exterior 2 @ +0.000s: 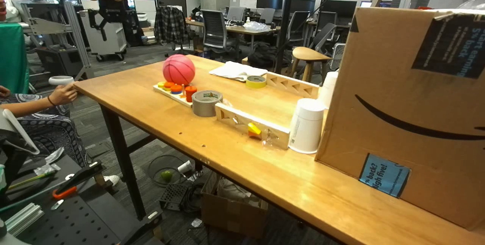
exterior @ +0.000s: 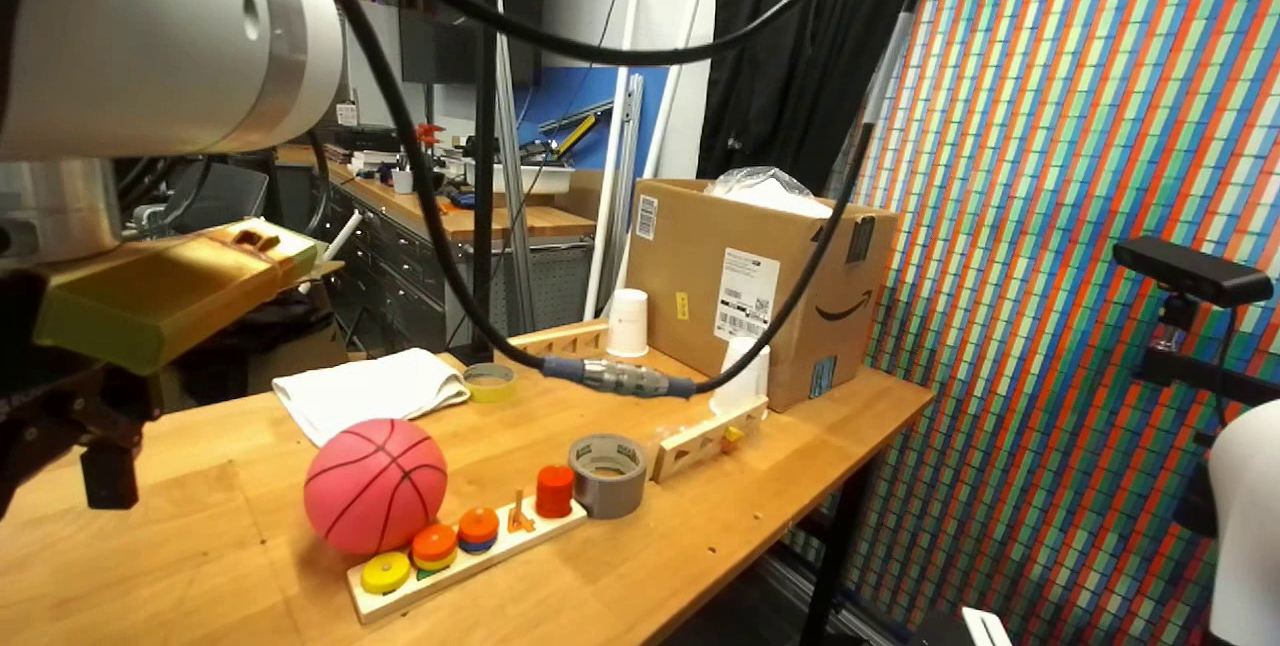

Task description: Roll the ball up and down the table

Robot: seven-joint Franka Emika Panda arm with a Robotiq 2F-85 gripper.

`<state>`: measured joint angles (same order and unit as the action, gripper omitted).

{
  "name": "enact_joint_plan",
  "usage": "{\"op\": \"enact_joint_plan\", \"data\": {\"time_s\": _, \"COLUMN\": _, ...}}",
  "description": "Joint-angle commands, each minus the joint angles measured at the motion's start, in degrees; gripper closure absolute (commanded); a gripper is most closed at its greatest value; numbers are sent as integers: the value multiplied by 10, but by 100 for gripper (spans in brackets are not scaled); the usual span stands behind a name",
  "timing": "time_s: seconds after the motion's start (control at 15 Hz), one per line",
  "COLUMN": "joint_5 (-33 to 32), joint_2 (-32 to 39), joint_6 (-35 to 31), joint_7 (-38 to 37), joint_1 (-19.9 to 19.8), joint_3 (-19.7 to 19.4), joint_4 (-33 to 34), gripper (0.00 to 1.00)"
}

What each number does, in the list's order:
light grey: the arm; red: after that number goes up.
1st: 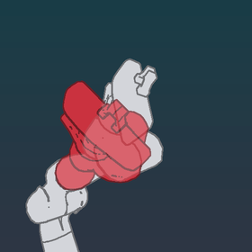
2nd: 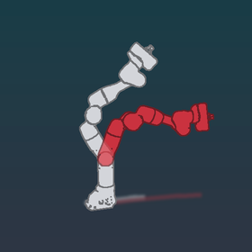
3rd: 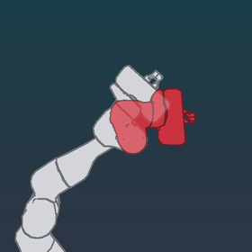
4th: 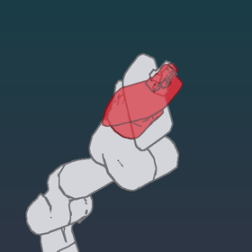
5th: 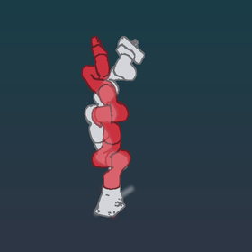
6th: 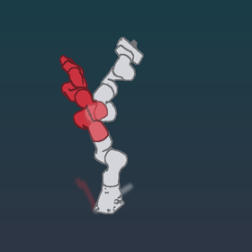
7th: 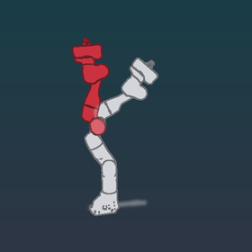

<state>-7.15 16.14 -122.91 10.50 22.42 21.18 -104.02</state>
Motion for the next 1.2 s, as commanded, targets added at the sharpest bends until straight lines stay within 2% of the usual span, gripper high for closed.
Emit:
{"op": "enact_joint_plan", "data": {"time_s": 0.0, "joint_5": -17, "joint_2": 60, "joint_6": 36, "joint_7": 1, "joint_1": -3, "joint_3": -25, "joint_4": 77, "gripper": 0}}
{"op": "enact_joint_plan", "data": {"time_s": 0.4, "joint_5": 6, "joint_2": 101, "joint_6": 62, "joint_7": 0, "joint_1": -31, "joint_3": -57, "joint_4": 89, "gripper": 0}}
{"op": "enact_joint_plan", "data": {"time_s": 0.8, "joint_5": 8, "joint_2": 103, "joint_6": 72, "joint_7": -3, "joint_1": -58, "joint_3": -76, "joint_4": 83, "gripper": 0}}
{"op": "enact_joint_plan", "data": {"time_s": 0.93, "joint_5": -41, "joint_2": 83, "joint_6": 67, "joint_7": 2, "joint_1": -72, "joint_3": -107, "joint_4": 78, "gripper": 0}}
{"op": "enact_joint_plan", "data": {"time_s": 1.13, "joint_5": -116, "joint_2": 59, "joint_6": 74, "joint_7": -29, "joint_1": -93, "joint_3": -162, "joint_4": 71, "gripper": 0}}
